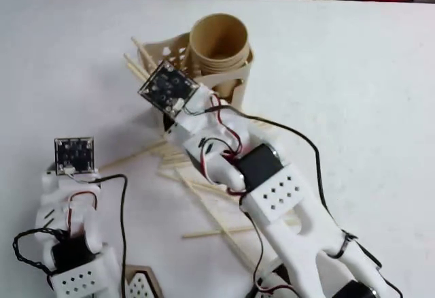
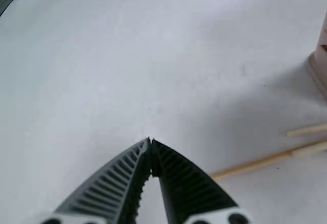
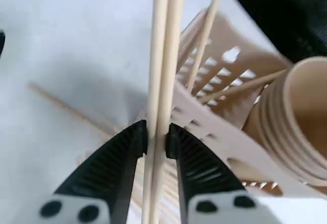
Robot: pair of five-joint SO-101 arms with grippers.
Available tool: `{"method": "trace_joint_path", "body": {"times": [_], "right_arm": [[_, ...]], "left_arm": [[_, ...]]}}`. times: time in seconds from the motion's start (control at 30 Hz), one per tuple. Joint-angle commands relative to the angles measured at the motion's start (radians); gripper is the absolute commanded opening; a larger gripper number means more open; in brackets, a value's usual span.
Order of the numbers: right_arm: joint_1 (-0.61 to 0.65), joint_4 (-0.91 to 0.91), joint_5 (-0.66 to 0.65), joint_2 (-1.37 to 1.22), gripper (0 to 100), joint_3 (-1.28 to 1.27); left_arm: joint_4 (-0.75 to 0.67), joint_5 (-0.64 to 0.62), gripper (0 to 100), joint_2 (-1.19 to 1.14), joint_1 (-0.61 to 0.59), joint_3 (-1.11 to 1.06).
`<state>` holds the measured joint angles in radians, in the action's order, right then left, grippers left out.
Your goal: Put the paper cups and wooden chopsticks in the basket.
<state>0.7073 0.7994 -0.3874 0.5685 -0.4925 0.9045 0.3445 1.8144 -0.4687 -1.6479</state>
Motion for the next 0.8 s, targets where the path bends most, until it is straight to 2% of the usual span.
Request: {"method": "trace_joint_path", "body": {"times": [0.0,0.37,0.53,0.77], "right_arm": [[0.004,-0.064,0.038,0.058,1.7,0.035],[0.004,-0.355,0.14,0.117,1.7,0.057],[-0.002,-0.375,0.238,0.091,1.7,0.207],[-0.005,-0.384,0.253,-0.062,1.7,0.365]], "left_arm": [[-0.02,-0.011,2,0.01,-0.005,0.038],[-0.02,-0.011,2,0.01,-0.005,0.038],[-0.02,-0.011,2,0.01,-0.005,0.038],[-0.02,-0.011,2,0.01,-0.005,0.038]]}}
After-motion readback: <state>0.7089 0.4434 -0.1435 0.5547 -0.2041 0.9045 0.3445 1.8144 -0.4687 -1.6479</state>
